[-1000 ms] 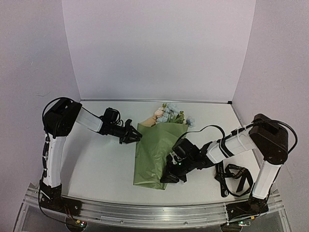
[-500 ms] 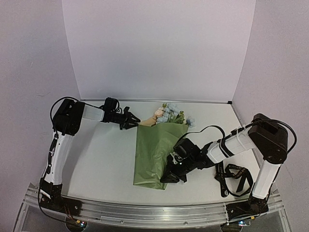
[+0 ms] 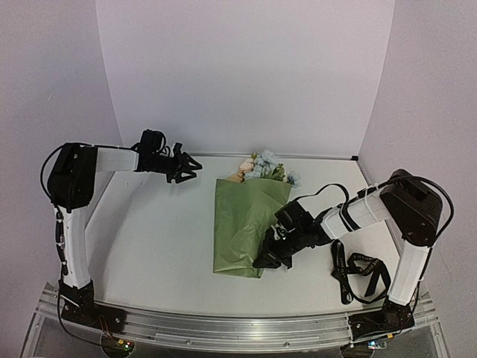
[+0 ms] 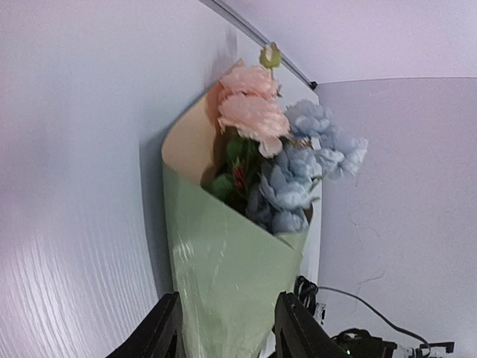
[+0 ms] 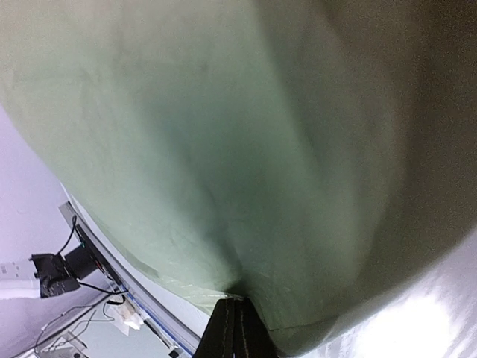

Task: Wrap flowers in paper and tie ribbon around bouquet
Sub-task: Move the folded wrapping paper to the center of the board, then pick up the ribbon from the corner of the board, then pass from the right arm to the left

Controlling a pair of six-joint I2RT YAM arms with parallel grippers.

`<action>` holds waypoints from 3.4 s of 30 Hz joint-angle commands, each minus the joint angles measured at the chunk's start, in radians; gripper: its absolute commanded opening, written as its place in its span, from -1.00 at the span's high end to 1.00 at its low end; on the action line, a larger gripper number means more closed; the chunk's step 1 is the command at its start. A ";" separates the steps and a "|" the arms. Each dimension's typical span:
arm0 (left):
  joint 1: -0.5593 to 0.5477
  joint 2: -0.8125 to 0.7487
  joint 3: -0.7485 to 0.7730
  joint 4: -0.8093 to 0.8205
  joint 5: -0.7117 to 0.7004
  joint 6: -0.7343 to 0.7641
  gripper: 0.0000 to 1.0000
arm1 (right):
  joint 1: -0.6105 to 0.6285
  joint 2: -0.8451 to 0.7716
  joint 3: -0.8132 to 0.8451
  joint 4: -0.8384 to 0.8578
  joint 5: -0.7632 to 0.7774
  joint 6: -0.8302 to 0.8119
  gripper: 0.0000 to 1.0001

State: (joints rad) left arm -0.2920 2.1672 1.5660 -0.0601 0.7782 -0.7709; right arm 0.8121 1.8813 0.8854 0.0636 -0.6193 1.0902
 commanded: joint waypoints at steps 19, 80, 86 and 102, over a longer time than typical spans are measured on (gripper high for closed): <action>-0.109 -0.428 -0.522 0.102 -0.078 -0.011 0.11 | -0.148 0.015 0.243 -0.492 0.051 -0.167 0.94; -0.403 -0.380 -0.363 -0.018 -0.092 0.112 0.12 | -0.202 -0.643 -0.240 -0.850 0.452 -0.517 0.80; -0.436 -0.458 -0.383 0.003 -0.135 0.220 0.11 | -0.187 -0.631 -0.006 -0.982 0.275 -0.510 1.00; -0.661 -0.662 -0.480 0.108 -0.412 0.499 -0.10 | 0.012 -0.335 0.610 -0.921 -0.086 -0.304 1.00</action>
State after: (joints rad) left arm -0.9239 1.5591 1.1288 -0.0212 0.4582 -0.3610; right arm 0.7812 1.5013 1.3565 -0.8882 -0.5837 0.7528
